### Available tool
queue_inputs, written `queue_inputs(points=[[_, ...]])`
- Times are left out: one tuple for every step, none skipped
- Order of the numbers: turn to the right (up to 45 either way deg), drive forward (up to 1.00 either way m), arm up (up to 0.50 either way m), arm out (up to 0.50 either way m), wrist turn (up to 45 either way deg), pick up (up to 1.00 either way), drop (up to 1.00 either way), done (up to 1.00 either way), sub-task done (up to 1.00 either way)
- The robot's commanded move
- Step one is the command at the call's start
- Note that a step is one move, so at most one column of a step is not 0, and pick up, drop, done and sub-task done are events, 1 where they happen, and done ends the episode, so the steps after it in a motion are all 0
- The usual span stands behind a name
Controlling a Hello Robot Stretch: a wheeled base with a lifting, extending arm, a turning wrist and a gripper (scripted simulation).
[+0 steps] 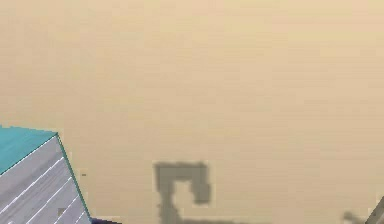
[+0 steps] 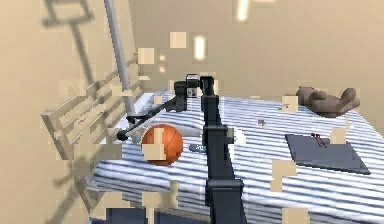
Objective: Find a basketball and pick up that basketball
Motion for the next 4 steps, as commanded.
queue_inputs(points=[[0.0,0.00,0.00,0.00,45.0,0.00,0.00,0.00,0.00],[0.0,0.00,0.00,0.00,6.0,0.00,0.00,0.00,0.00],[0.0,0.00,-0.30,0.00,0.0,0.00,0.00,0.00,0.00],[0.0,0.00,0.00,0.00,0.0,1.00,0.00,0.00,0.00]])
